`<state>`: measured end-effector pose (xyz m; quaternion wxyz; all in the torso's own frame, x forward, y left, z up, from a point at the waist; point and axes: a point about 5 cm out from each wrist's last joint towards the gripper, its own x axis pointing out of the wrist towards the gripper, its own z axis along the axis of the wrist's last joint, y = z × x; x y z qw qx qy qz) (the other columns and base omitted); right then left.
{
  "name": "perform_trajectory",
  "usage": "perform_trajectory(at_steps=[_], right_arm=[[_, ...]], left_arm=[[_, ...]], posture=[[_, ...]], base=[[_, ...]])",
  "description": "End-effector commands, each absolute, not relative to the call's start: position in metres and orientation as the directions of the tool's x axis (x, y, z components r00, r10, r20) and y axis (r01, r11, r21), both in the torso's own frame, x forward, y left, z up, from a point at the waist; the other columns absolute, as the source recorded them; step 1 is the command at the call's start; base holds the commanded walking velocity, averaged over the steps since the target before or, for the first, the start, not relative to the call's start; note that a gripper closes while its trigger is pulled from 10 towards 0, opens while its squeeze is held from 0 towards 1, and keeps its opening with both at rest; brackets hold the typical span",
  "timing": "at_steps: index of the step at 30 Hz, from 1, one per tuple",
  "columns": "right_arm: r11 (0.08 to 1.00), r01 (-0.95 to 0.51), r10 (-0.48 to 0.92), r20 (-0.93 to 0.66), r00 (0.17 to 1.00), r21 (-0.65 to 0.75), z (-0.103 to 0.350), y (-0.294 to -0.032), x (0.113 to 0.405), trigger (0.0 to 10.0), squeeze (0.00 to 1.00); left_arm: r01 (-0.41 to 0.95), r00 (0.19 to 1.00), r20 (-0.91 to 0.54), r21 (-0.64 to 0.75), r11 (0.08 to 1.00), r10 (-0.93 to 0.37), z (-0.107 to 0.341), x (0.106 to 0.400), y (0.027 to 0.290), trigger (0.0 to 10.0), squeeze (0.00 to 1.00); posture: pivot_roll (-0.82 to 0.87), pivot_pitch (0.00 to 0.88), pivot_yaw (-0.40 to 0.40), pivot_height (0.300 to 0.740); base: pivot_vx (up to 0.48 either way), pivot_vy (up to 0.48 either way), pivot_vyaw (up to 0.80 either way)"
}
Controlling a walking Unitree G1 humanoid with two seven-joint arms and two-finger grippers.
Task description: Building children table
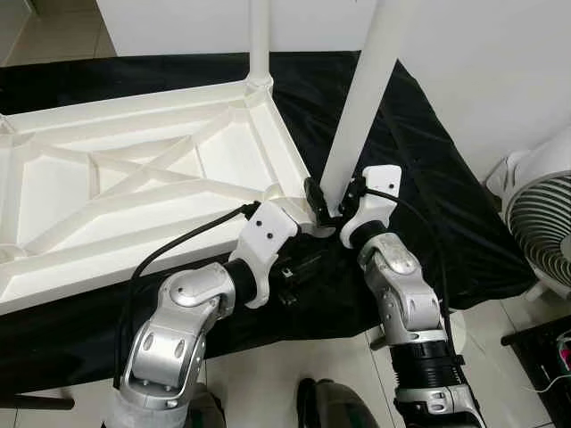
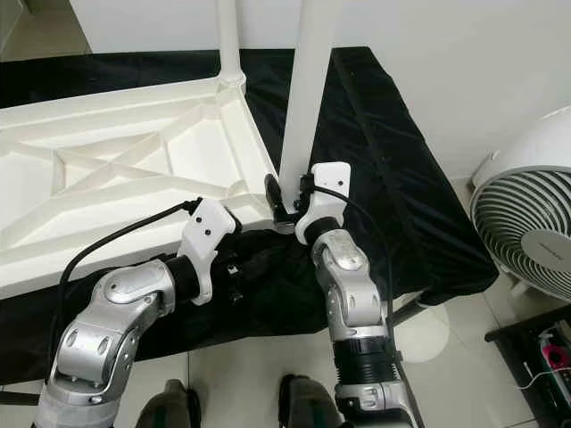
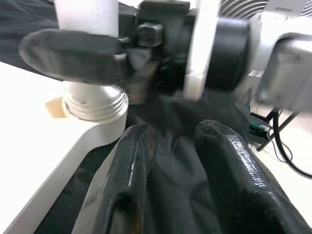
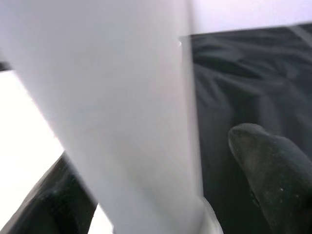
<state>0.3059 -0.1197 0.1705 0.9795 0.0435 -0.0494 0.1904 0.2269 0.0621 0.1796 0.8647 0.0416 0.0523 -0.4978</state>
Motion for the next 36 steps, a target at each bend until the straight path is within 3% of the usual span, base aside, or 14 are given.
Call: perform_trajectory(at_steps=[1,2,3,6,7,9,15,27,28,29,31,32,36], right_arm=[[0.908,-0.416,0.409,0.114,0.906,0.054,0.175,-0.137,0.305,10.0,1.00],[0.867,-0.498,0.494,0.096,0.864,0.020,0.176,-0.144,0.303,10.0,0.00],[0.867,-0.498,0.494,0.096,0.864,0.020,0.176,-0.144,0.303,10.0,0.00],[0.745,-0.666,0.667,0.020,0.745,-0.045,0.172,-0.152,0.300,10.0,0.00],[0.745,-0.666,0.667,0.020,0.745,-0.045,0.172,-0.152,0.300,10.0,0.00],[0.665,-0.740,0.742,-0.027,0.670,-0.097,0.168,-0.155,0.302,10.0,0.00],[0.613,-0.777,0.774,-0.087,0.627,-0.145,0.161,-0.155,0.314,10.0,0.00],[0.494,-0.863,0.855,-0.118,0.505,-0.108,0.153,-0.124,0.331,10.0,0.00],[0.474,-0.875,0.868,-0.114,0.483,-0.101,0.151,-0.121,0.330,4.8,0.00],[0.456,-0.885,0.878,-0.112,0.465,-0.096,0.149,-0.118,0.329,1.6,0.00],[0.445,-0.890,0.884,-0.111,0.454,-0.093,0.147,-0.117,0.329,1.6,0.00],[0.445,-0.891,0.885,-0.109,0.454,-0.092,0.146,-0.117,0.329,0.0,0.00],[0.463,-0.882,0.876,-0.106,0.470,-0.087,0.144,-0.118,0.329,0.0,0.00]], left_arm=[[0.795,0.604,-0.133,0.031,0.606,-0.786,0.179,0.232,0.065,10.0,0.00],[0.793,0.606,-0.132,0.031,0.608,-0.784,0.179,0.232,0.065,10.0,0.00],[0.793,0.606,-0.132,0.031,0.608,-0.784,0.179,0.232,0.065,10.0,0.00],[0.794,0.606,-0.131,0.034,0.607,-0.785,0.180,0.233,0.065,10.0,0.00],[0.794,0.606,-0.131,0.034,0.607,-0.785,0.180,0.233,0.065,10.0,0.00],[0.794,0.606,-0.130,0.037,0.607,-0.785,0.181,0.234,0.065,10.0,0.00],[0.793,0.607,-0.129,0.040,0.607,-0.784,0.181,0.235,0.066,10.0,0.00],[0.803,0.593,-0.148,0.048,0.593,-0.791,0.180,0.233,0.068,10.0,0.00],[0.803,0.594,-0.150,0.049,0.594,-0.790,0.180,0.232,0.068,10.0,0.00],[0.800,0.598,-0.152,0.048,0.598,-0.787,0.180,0.232,0.069,10.0,0.00],[0.798,0.601,-0.153,0.048,0.601,-0.785,0.180,0.232,0.070,10.0,0.00],[0.797,0.602,-0.153,0.049,0.603,-0.784,0.179,0.232,0.070,10.0,0.00],[0.795,0.604,-0.156,0.050,0.604,-0.782,0.179,0.231,0.072,10.0,0.00]], posture=[[-0.06,0.112,-0.008,0.740],[-0.06,0.112,-0.008,0.740],[-0.06,0.112,-0.008,0.740],[-0.06,0.110,-0.003,0.740],[-0.06,0.110,-0.003,0.740],[-0.06,0.110,0.003,0.740],[-0.06,0.106,0.008,0.740],[-0.03,0.102,0.014,0.740],[-0.03,0.103,0.010,0.740],[-0.03,0.104,0.007,0.740],[-0.03,0.104,0.007,0.740],[-0.02,0.105,0.002,0.740],[-0.02,0.107,-0.001,0.740]], base=[[0.000,0.000,0.00],[0.000,0.000,0.00],[0.000,0.000,0.00],[0.000,0.000,0.00],[0.000,0.000,0.00],[0.000,0.000,0.00],[0.000,0.000,0.00],[0.000,0.000,0.00],[0.000,0.000,0.00],[0.000,0.000,0.00],[0.000,0.000,0.00],[0.000,0.000,0.00],[0.000,0.000,0.00]])
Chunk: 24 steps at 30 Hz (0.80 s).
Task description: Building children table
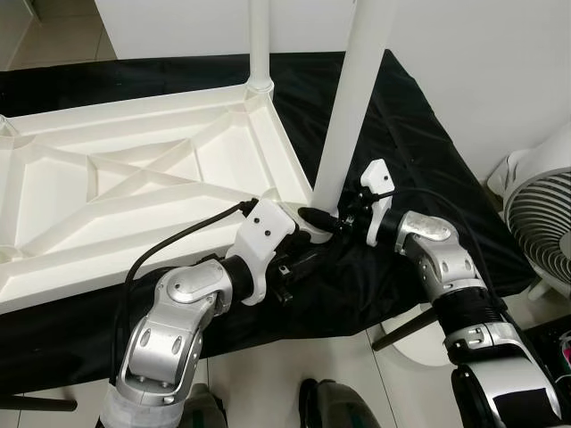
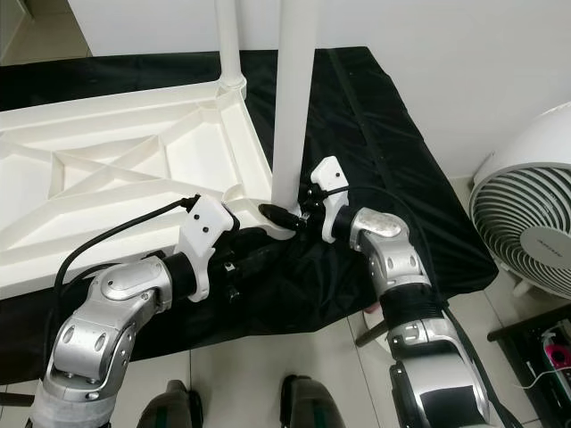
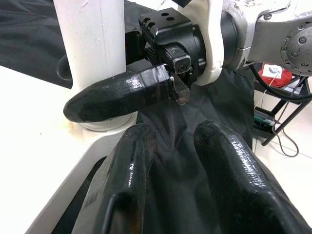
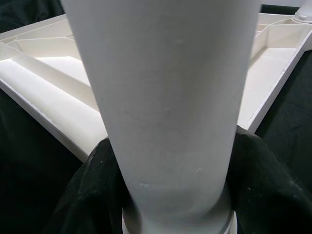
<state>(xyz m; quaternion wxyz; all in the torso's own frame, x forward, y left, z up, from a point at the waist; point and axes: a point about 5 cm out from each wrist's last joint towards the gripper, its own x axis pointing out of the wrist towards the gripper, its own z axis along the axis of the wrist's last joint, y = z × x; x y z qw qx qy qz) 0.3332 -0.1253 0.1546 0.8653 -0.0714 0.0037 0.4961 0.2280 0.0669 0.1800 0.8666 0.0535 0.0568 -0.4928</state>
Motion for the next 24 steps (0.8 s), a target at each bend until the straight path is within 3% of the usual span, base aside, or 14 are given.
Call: perform_trajectory(at_steps=[1,5,14,15,17,20,24], right_arm=[[0.509,-0.857,0.852,-0.094,0.515,-0.077,0.142,-0.119,0.330,0.0,0.00],[0.650,-0.760,0.757,-0.062,0.650,-0.029,0.141,-0.120,0.332,0.0,0.00],[0.763,-0.644,0.645,-0.010,0.764,0.056,0.146,-0.113,0.323,0.0,0.00],[0.842,-0.534,0.537,-0.024,0.843,0.072,0.144,-0.109,0.320,0.0,0.00],[0.842,-0.534,0.537,-0.024,0.843,0.072,0.144,-0.109,0.320,0.0,0.00],[0.965,-0.254,0.258,-0.068,0.964,0.070,0.140,-0.098,0.308,0.0,0.00],[0.977,-0.204,0.208,-0.060,0.976,0.066,0.141,-0.094,0.305,0.0,0.00]], left_arm=[[0.792,0.608,-0.159,0.053,0.608,-0.778,0.178,0.231,0.073,10.0,0.00],[0.781,0.622,-0.161,0.056,0.622,-0.767,0.178,0.231,0.076,10.0,0.00],[0.775,0.630,-0.156,0.055,0.630,-0.761,0.179,0.230,0.076,10.0,0.00],[0.774,0.631,-0.155,0.053,0.631,-0.760,0.178,0.230,0.076,10.0,0.00],[0.774,0.631,-0.155,0.053,0.631,-0.760,0.178,0.230,0.076,10.0,0.00],[0.776,0.629,-0.150,0.046,0.630,-0.763,0.178,0.230,0.073,10.0,0.00],[0.777,0.627,-0.146,0.045,0.628,-0.765,0.179,0.230,0.071,10.0,0.00]], posture=[[-0.02,0.109,-0.005,0.740],[-0.01,0.109,-0.011,0.740],[-0.02,0.118,-0.025,0.740],[-0.02,0.119,-0.026,0.740],[-0.02,0.119,-0.026,0.740],[-0.03,0.124,-0.029,0.740],[-0.03,0.124,-0.026,0.740]], base=[[0.000,0.000,0.00],[0.000,0.000,0.00],[0.000,0.000,0.00],[0.000,0.000,0.00],[0.000,0.000,0.00],[0.000,0.000,0.00],[0.000,0.000,0.00]])
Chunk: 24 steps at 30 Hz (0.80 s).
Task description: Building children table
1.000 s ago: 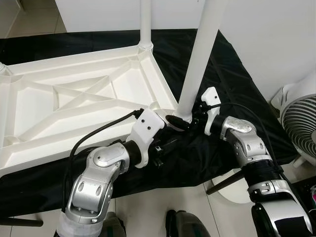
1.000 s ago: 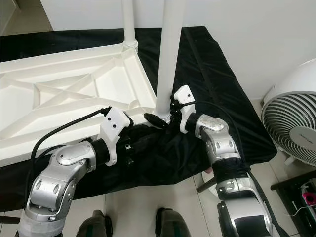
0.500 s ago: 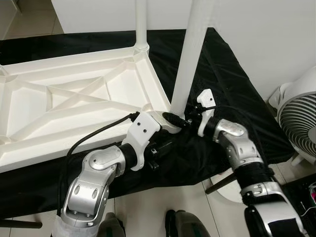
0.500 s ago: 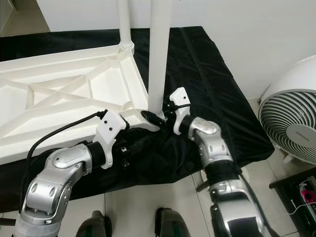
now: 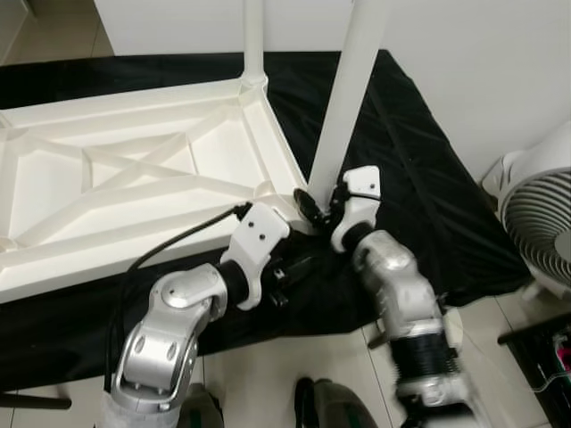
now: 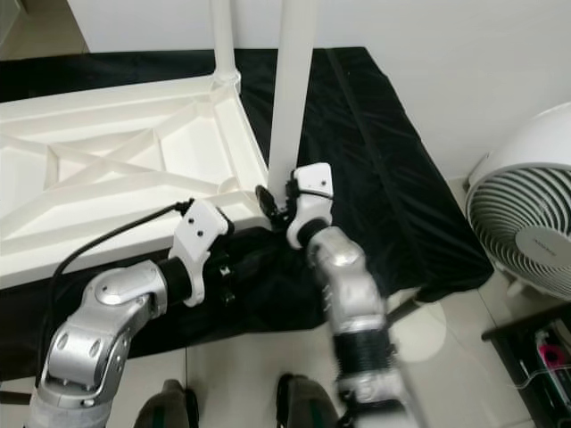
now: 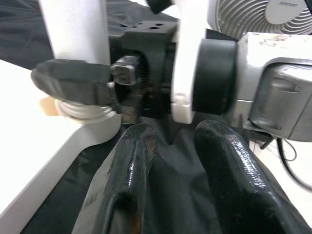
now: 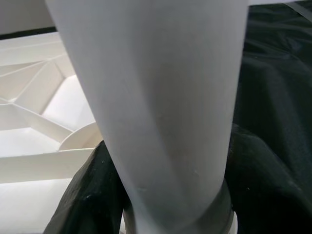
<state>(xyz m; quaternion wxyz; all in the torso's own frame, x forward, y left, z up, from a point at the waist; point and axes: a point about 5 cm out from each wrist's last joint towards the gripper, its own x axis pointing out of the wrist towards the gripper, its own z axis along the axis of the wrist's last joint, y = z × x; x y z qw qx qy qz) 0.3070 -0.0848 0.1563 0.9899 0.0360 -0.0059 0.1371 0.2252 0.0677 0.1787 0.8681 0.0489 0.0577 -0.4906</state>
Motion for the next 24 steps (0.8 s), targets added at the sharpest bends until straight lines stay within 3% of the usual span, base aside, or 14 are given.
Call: perform_trajectory(at_steps=[1,2,3,4,8,9,10,14,20,21,22,24], right_arm=[[0.974,-0.218,0.222,-0.054,0.974,0.059,0.143,-0.090,0.304,0.0,0.00],[0.971,-0.231,0.234,-0.055,0.971,0.058,0.143,-0.089,0.304,4.6,0.00],[0.971,-0.231,0.234,-0.055,0.971,0.058,0.143,-0.089,0.304,4.6,0.00],[0.969,-0.244,0.247,-0.063,0.967,0.042,0.143,-0.091,0.305,10.0,0.00],[0.963,-0.266,0.268,-0.065,0.961,0.038,0.143,-0.098,0.306,10.0,0.00],[0.961,-0.276,0.277,-0.061,0.959,0.029,0.143,-0.102,0.307,10.0,0.80],[0.953,-0.301,0.302,-0.054,0.952,0.023,0.145,-0.106,0.306,10.0,1.00],[0.904,-0.427,0.427,-0.022,0.904,-0.027,0.154,-0.125,0.308,10.0,1.00],[0.868,-0.494,0.493,-0.035,0.870,-0.054,0.157,-0.132,0.309,10.0,0.98],[0.818,-0.569,0.567,-0.042,0.823,-0.089,0.159,-0.132,0.309,10.0,0.00],[0.766,-0.631,0.631,-0.047,0.774,-0.124,0.161,-0.133,0.310,10.0,0.00],[0.766,-0.631,0.631,-0.047,0.774,-0.124,0.161,-0.133,0.310,10.0,0.00]], left_arm=[[0.777,0.627,-0.144,0.043,0.628,-0.765,0.179,0.230,0.071,10.0,0.00],[0.779,0.624,-0.142,0.040,0.626,-0.768,0.179,0.230,0.070,10.0,0.00],[0.779,0.624,-0.142,0.040,0.626,-0.768,0.179,0.230,0.070,10.0,0.00],[0.782,0.620,-0.141,0.037,0.622,-0.772,0.179,0.230,0.069,10.0,0.00],[0.787,0.614,-0.142,0.035,0.616,-0.776,0.178,0.229,0.068,10.0,0.00],[0.787,0.614,-0.142,0.036,0.616,-0.777,0.178,0.229,0.067,10.0,0.00],[0.787,0.614,-0.142,0.035,0.616,-0.776,0.179,0.230,0.068,10.0,0.00],[0.785,0.616,-0.143,0.037,0.618,-0.774,0.178,0.230,0.069,10.0,0.00],[0.787,0.614,-0.145,0.041,0.615,-0.776,0.178,0.230,0.069,10.0,0.00],[0.789,0.612,-0.147,0.045,0.613,-0.777,0.178,0.230,0.070,10.0,0.00],[0.790,0.611,-0.148,0.048,0.611,-0.778,0.178,0.231,0.070,10.0,0.00],[0.790,0.611,-0.148,0.048,0.611,-0.778,0.178,0.231,0.070,10.0,0.00]], posture=[[-0.04,0.127,-0.022,0.740],[-0.04,0.127,-0.021,0.740],[-0.04,0.127,-0.021,0.740],[-0.04,0.127,-0.021,0.740],[-0.04,0.127,-0.021,0.740],[-0.05,0.130,-0.020,0.740],[-0.05,0.130,-0.020,0.740],[-0.05,0.127,-0.020,0.740],[-0.05,0.126,-0.018,0.740],[-0.05,0.121,-0.015,0.740],[-0.05,0.116,-0.012,0.740],[-0.05,0.116,-0.012,0.740]], base=[[0.000,0.000,0.00],[0.000,0.000,0.00],[0.000,0.000,0.00],[0.000,0.000,0.00],[0.000,0.000,0.00],[0.000,0.000,0.00],[0.000,0.000,0.00],[0.000,0.000,0.00],[0.000,0.000,0.00],[0.000,0.000,0.00],[0.000,0.000,0.00],[0.000,0.000,0.00]])
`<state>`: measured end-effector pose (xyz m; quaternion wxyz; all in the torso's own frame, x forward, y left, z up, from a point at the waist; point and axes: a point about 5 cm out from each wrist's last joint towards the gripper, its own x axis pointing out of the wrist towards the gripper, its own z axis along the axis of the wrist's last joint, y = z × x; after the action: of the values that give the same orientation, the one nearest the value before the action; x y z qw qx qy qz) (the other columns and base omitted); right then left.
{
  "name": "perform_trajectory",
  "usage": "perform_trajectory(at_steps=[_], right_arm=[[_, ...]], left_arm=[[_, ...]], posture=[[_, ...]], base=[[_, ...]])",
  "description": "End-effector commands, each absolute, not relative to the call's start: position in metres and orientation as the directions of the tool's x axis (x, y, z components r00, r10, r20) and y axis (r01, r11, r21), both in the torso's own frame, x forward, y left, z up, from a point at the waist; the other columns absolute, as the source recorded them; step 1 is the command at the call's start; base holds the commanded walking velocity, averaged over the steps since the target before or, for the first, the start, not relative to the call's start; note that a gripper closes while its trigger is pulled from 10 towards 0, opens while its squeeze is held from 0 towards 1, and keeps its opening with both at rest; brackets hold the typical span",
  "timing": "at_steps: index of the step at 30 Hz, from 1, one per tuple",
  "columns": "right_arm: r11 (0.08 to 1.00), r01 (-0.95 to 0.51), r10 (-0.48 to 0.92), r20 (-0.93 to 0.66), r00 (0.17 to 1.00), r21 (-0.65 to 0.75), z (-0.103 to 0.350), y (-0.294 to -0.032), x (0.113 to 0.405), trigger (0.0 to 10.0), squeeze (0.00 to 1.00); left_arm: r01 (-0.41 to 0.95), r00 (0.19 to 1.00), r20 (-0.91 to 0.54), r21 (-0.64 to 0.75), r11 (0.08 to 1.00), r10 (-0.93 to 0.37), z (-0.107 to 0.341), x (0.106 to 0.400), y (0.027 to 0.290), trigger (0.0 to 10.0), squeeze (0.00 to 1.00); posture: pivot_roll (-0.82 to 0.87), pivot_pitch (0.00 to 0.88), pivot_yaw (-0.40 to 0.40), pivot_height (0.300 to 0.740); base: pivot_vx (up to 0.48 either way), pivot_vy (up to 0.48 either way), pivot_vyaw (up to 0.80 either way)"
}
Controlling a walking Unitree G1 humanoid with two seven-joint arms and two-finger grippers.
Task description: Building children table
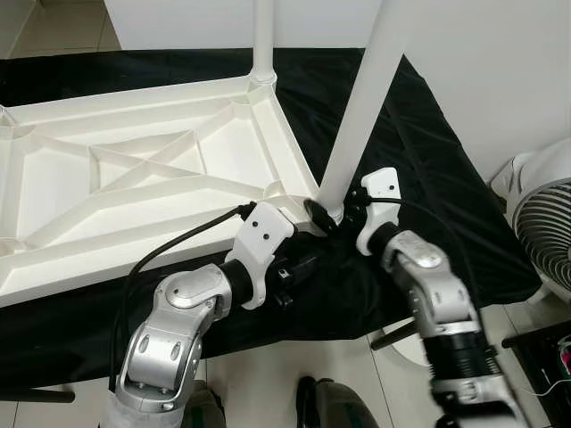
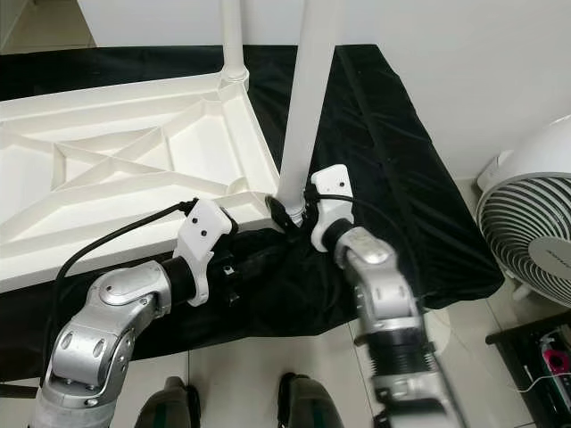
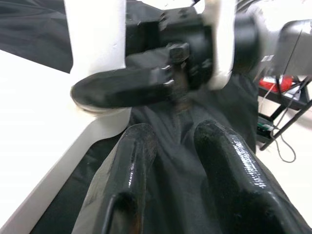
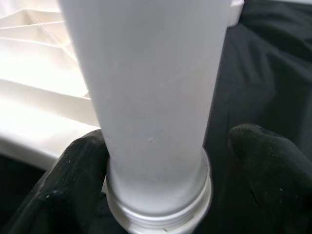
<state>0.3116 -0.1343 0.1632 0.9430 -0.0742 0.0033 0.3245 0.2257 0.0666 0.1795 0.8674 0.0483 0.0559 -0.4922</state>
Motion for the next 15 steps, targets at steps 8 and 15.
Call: perform_trajectory(at_steps=[8,15], right_arm=[[0.627,-0.752,0.756,-0.075,0.650,-0.201,0.162,-0.124,0.330,10.0,0.00],[0.560,-0.805,0.807,-0.090,0.583,-0.198,0.158,-0.112,0.335,10.0,0.00]], left_arm=[[0.793,0.608,-0.145,0.059,0.607,-0.780,0.180,0.234,0.070,10.0,0.00],[0.790,0.612,-0.147,0.063,0.610,-0.777,0.179,0.233,0.070,10.0,0.00]], posture=[[-0.04,0.103,-0.009,0.740],[-0.03,0.102,-0.016,0.740]], base=[[0.000,0.000,0.00],[0.000,0.000,0.00]])
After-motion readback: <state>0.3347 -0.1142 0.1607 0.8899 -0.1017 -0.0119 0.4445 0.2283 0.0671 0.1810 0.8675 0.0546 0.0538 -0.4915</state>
